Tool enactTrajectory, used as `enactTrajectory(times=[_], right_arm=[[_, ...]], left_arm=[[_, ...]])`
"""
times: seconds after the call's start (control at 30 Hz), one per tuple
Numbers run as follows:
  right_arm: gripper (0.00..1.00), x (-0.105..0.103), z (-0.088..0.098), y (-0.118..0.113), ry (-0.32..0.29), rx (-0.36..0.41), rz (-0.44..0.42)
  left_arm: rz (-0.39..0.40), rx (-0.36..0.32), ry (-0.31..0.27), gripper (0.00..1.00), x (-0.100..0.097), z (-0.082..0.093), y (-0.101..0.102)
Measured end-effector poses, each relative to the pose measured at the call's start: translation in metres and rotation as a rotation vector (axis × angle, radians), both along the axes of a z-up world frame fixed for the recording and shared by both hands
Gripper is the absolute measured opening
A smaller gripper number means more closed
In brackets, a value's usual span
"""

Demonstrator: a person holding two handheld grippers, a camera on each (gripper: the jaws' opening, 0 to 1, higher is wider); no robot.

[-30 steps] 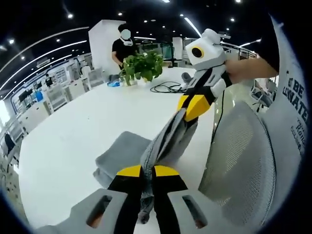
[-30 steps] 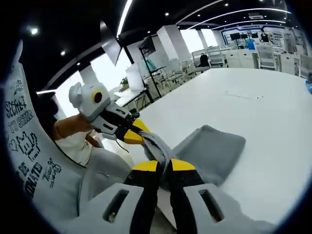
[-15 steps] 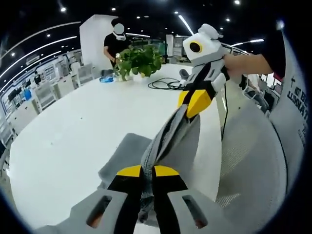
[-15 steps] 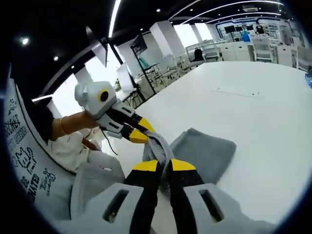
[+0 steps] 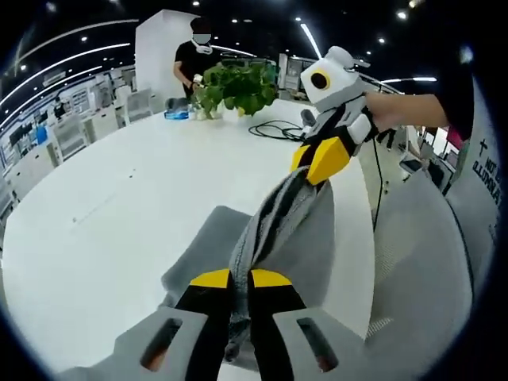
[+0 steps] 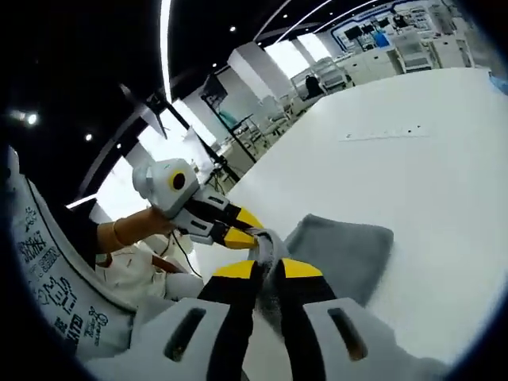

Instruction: Fold the towel on the table until its edges align and the towel forms a compact rectangular stack.

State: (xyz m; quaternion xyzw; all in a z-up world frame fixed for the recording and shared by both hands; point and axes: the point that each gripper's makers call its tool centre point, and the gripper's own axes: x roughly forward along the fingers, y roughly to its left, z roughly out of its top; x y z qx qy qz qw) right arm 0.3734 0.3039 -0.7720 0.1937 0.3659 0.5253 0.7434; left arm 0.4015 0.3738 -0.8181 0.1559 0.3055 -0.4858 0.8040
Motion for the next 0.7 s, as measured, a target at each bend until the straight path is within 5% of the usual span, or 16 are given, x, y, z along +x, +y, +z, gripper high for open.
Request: enactTrajectory(times=[0.17,0.27,0.33,0.47,0.7], right_arm=[[0.31,-0.006,-0.012,-0.001,-0.133,-0.071,0.07],[0.24,-0.009,-0.019,-0.002,-0.25,-0.162,0.124],[0.09,-0.007,-0.02,-0.001,-0.31,-0.202,0.127],[0.06,-0.007,-0.011,0.003,-0.248,-0.146,0.082],[0.05,-0.027,0.02,0.004,-0.275,-0.081,0.097]], left_arm=[[0.019,-0.005,0.015,0.07,0.003,-0.004,0.003],[0.021,-0.011,0.017,0.07,0.0,-0.001,0.002],[0.019,-0.014,0.013,0.07,-0.002,0.002,0.001],[0.025,-0.018,0.0,0.07,-0.006,0.011,0.006],[0.029,-0.078,-0.031,0.07,-0.029,0.05,0.01]])
